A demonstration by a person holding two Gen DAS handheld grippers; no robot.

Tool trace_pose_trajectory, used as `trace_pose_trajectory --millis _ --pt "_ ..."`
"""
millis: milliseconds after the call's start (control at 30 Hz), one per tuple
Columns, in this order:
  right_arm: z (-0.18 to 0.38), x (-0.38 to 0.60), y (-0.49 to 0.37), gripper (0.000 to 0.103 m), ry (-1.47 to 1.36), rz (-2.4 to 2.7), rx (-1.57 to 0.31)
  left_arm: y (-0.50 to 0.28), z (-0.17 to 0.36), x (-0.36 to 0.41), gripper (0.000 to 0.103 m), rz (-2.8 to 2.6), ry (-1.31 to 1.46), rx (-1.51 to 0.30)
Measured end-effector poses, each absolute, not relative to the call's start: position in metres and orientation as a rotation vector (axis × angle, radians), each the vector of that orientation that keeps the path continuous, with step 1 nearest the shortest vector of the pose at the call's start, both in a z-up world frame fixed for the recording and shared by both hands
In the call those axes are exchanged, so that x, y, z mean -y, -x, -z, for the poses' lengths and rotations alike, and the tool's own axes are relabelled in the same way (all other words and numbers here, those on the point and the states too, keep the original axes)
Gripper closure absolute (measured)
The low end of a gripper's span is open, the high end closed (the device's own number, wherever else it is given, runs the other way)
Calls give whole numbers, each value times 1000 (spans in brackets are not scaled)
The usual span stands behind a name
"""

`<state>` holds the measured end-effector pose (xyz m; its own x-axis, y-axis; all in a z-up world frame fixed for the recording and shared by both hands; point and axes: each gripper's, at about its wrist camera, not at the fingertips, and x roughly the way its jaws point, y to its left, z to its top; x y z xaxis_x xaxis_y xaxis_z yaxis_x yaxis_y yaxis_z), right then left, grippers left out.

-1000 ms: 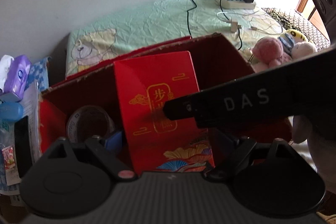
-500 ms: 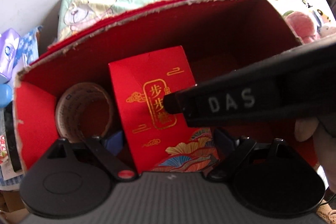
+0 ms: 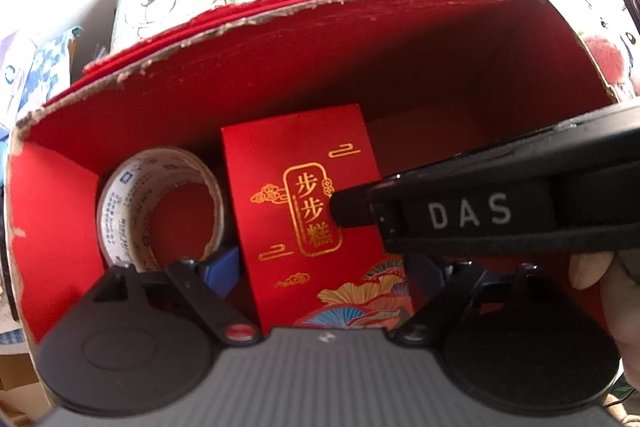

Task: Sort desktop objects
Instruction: 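Lower the gift box into the cardboard box beside the tape roll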

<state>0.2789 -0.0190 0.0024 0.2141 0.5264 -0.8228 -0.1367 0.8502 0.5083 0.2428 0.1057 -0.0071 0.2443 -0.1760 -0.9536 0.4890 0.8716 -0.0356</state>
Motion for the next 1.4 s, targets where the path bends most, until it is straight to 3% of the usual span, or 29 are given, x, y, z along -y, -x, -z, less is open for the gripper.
trace_pose_trajectory --millis 700,867,1400 --pt "4 32 -284 70 -392 -385 -1175 -250 16 -128 15 442 -276 -1254" --pt "4 28 -284 80 -393 -430 -1177 -250 15 -132 16 441 -291 -1238" --pt "5 26 -282 78 -387 -444 -1166 -254 17 -147 15 436 -287 -1236"
